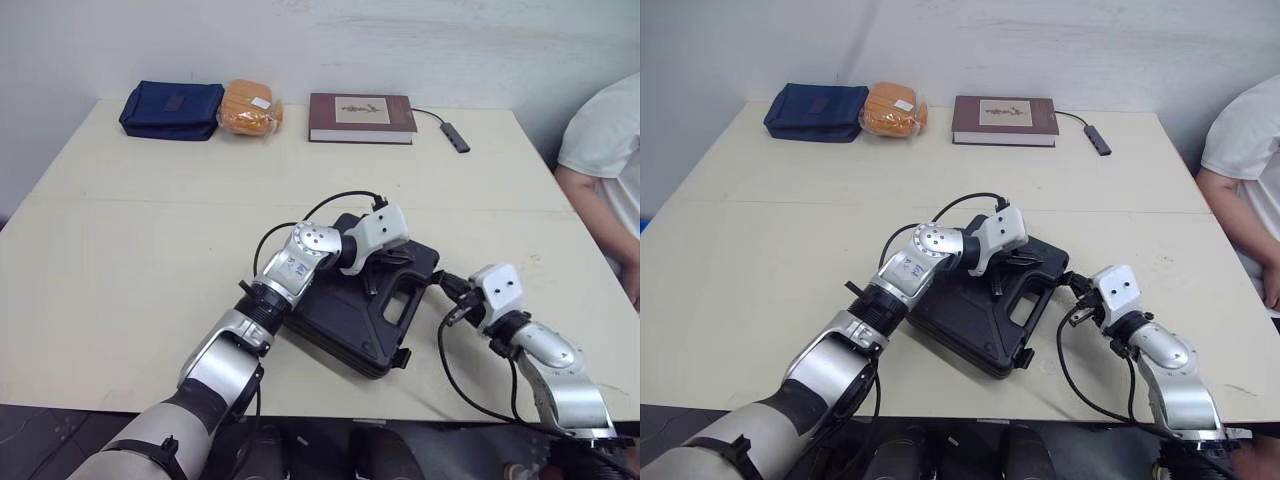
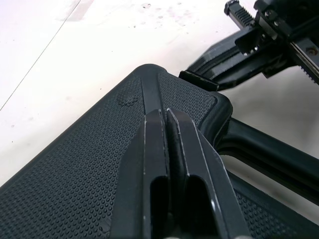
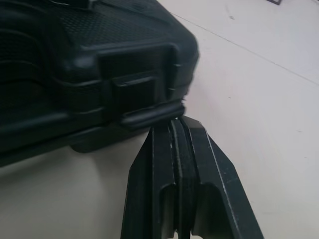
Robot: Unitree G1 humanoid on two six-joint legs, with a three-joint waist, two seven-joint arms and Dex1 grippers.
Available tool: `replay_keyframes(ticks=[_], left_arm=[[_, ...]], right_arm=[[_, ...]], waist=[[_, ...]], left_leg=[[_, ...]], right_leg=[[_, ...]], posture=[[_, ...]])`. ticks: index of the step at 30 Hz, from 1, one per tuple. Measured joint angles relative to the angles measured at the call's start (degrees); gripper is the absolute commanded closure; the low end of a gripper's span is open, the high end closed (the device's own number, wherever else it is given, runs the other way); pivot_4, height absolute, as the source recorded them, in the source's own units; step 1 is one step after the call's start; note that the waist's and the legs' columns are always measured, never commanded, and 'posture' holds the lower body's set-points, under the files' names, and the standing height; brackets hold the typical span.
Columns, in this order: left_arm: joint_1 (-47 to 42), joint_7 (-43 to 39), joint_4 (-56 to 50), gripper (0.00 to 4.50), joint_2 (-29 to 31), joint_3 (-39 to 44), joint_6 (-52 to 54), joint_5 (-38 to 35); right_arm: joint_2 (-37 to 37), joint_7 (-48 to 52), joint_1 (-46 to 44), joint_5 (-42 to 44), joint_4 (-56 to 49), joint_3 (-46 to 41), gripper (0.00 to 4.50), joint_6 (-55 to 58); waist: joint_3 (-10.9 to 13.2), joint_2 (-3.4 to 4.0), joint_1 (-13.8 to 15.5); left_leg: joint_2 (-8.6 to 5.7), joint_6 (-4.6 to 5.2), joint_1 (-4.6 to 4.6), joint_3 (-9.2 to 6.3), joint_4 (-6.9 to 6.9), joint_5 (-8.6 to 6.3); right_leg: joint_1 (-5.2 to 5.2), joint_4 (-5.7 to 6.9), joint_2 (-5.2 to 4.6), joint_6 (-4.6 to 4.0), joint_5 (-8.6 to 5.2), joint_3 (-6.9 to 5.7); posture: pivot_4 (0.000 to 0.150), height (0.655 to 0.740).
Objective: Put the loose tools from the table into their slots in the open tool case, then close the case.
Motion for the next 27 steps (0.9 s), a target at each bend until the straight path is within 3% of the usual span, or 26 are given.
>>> replay_keyframes(ticks=[27], left_arm=[[0.2, 1.0, 0.2, 4.41, 0.5, 0.0, -0.4, 0.0]], right_arm=[[-1.6, 3.2, -1.7, 0.5, -4.1, 0.1, 4.5, 6.3]], waist=[[0.0, 0.0, -0.5]], left_leg=[[0.07, -0.38, 0.08, -0.04, -0.09, -0.21]], right_leg=[[0.02, -0.04, 0.02, -0.07, -0.03, -0.03]], posture=[[0.15, 0.74]])
